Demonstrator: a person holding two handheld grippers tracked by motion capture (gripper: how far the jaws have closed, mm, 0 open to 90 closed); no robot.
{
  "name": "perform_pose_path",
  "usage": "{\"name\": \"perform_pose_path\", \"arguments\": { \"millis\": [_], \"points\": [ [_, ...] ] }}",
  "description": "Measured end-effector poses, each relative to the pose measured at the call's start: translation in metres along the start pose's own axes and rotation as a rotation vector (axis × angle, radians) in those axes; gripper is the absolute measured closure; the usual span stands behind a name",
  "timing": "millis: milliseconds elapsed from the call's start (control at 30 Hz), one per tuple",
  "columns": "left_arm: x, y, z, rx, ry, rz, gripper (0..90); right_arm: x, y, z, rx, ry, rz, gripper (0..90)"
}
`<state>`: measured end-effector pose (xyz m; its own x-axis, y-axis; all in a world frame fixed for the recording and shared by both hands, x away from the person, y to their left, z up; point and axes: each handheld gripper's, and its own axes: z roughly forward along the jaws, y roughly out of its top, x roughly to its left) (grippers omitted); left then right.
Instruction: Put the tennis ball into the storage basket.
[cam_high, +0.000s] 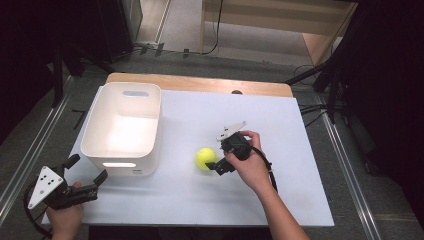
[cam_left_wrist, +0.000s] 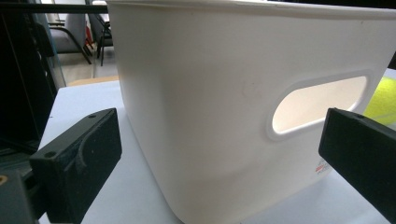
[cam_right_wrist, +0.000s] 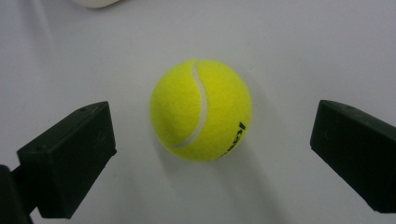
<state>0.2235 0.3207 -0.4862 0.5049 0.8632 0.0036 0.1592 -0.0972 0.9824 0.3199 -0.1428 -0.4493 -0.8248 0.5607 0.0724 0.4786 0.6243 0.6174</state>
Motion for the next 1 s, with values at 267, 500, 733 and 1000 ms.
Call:
{"name": "perform_pose_path", "arguments": {
  "millis": [267,500,733,1000],
  "points": [
    [0.0,0.0,0.0,-0.001,-0.001,-0.001,0.0,0.004,0.009,0.01,0.065,0.006,-0.022,0.0],
    [0.0,0.0,0.0,0.0,-0.002,-0.001,0.0,0.004,0.015,0.018,0.1,-0.004,-0.022,5.6],
    [0.0,0.0,0.001,-0.001,-0.004,0.001,0.0,0.004,0.018,0.025,0.124,-0.011,-0.027,11.9],
    [0.0,0.0,0.001,0.001,-0.005,0.004,0.0,0.004,0.021,0.035,0.181,-0.013,-0.032,12.0]
  ]
}}
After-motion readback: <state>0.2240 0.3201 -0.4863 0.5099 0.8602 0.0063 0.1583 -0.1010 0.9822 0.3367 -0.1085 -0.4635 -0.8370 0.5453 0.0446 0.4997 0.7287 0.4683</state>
